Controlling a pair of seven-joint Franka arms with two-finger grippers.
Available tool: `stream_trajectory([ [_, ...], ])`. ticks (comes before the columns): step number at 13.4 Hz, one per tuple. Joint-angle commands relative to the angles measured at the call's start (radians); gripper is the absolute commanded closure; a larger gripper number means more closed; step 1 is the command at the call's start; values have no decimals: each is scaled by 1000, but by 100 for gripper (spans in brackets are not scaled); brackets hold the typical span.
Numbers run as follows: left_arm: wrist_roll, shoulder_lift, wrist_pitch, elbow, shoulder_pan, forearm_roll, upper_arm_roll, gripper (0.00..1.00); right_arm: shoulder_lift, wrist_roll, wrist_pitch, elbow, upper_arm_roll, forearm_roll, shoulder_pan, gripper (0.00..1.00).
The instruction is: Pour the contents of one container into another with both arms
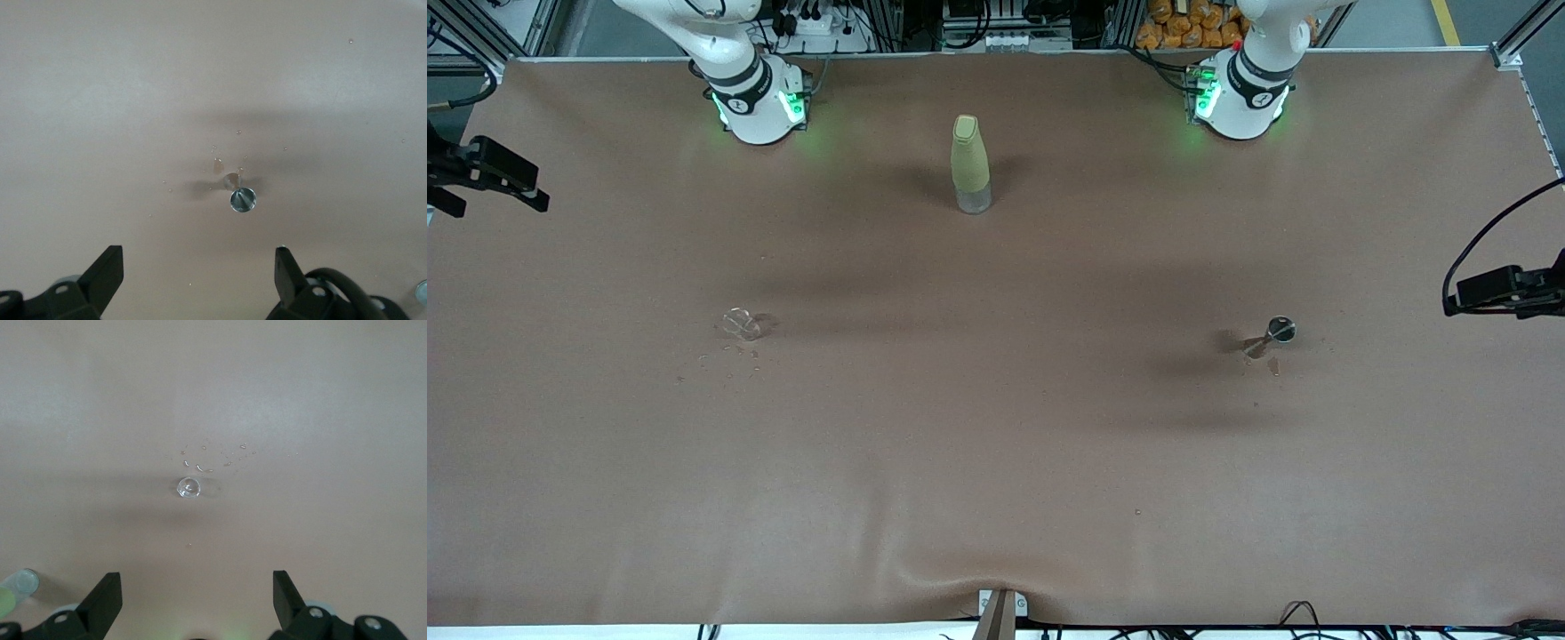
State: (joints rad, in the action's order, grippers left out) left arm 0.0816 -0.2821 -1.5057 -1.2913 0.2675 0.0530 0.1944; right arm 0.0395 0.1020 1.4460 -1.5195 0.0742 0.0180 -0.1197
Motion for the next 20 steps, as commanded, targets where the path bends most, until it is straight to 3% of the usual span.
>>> stream_trajectory([
  [1,-52,59,22,-31,1,-28,5,0,0,-16,16,-18,9,-18,-6,0],
  [3,-55,87,22,-37,-8,-76,34,0,5,-13,20,-30,-11,-18,11,0],
  [5,-63,156,22,-109,-60,-113,31,0,6,-13,20,-30,-13,-16,12,0],
  [8,-127,207,22,-146,-131,-110,25,0,8,-13,19,-31,-16,-18,18,0],
  [12,-129,325,-48,-296,-155,-32,25,0,8,-13,19,-30,-39,-18,37,0],
  [18,-137,324,-70,-306,-200,-39,11,0,2,-10,10,-18,-39,-16,35,0],
  [20,-125,324,-70,-306,-255,-39,-51,0,3,-10,10,-11,-39,-16,34,0],
])
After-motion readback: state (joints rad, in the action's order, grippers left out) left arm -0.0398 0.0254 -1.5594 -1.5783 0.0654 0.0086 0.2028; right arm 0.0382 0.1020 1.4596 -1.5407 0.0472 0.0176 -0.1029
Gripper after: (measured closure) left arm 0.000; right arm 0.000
